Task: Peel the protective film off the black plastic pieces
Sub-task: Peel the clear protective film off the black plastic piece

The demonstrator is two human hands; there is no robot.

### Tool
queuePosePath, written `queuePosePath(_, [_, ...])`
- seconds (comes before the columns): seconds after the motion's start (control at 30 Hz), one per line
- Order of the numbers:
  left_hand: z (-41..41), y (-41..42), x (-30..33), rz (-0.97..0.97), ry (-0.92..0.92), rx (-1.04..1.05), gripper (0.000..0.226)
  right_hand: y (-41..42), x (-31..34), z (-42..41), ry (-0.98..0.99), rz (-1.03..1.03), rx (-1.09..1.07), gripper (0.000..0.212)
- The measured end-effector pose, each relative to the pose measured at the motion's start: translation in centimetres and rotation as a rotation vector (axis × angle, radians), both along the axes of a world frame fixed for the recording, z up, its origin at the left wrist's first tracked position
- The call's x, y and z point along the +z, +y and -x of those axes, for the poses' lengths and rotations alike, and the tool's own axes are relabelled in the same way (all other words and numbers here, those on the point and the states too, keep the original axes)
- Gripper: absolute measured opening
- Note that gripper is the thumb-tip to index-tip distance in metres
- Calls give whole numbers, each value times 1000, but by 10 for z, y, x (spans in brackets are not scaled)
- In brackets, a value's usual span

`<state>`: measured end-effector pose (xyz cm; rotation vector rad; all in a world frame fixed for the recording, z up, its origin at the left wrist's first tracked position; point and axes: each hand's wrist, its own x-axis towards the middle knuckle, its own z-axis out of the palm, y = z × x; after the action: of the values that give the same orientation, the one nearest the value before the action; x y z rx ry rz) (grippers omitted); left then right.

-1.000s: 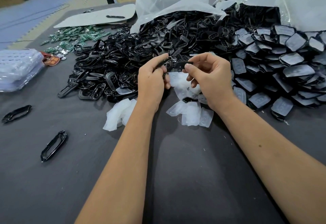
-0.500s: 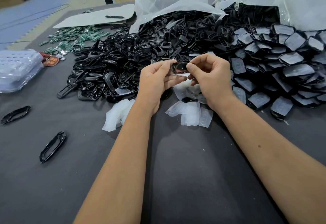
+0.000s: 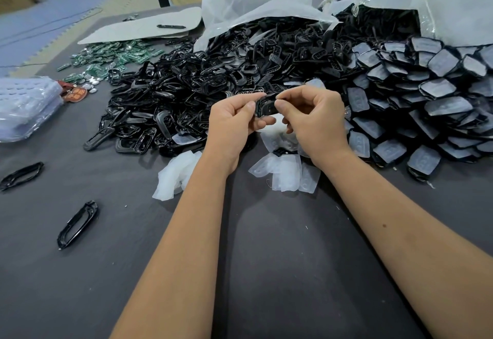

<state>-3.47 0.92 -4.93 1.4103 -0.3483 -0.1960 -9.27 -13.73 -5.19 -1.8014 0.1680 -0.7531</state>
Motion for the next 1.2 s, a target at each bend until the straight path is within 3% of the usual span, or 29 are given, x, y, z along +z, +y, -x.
queuePosePath(0.2, [1, -2, 0, -32, -43, 3, 24, 2, 1, 1, 27, 103, -113, 7])
queuePosePath(0.57, [5, -3, 0, -69, -111, 56, 21, 8, 6, 6, 11, 138, -135, 11])
queuePosePath(0.67, [4, -1, 1, -59, -102, 48, 22, 8, 7, 6, -7, 145, -174, 21])
queuePosePath(0.77, [4, 1, 3, -10, -68, 20, 21, 2, 8, 5, 42, 63, -119, 30])
queuePosePath(0.87, [4, 2, 4, 29, -32, -19, 19, 1, 7, 4, 49, -176, 85, 14])
queuePosePath(0.97, [6, 0, 4, 20, -33, -17, 15, 0, 7, 4, 49, -221, 93, 11])
queuePosePath(1.2, [5, 3, 4, -58, -145, 39, 13, 7, 12, 8, 34, 98, -48, 20])
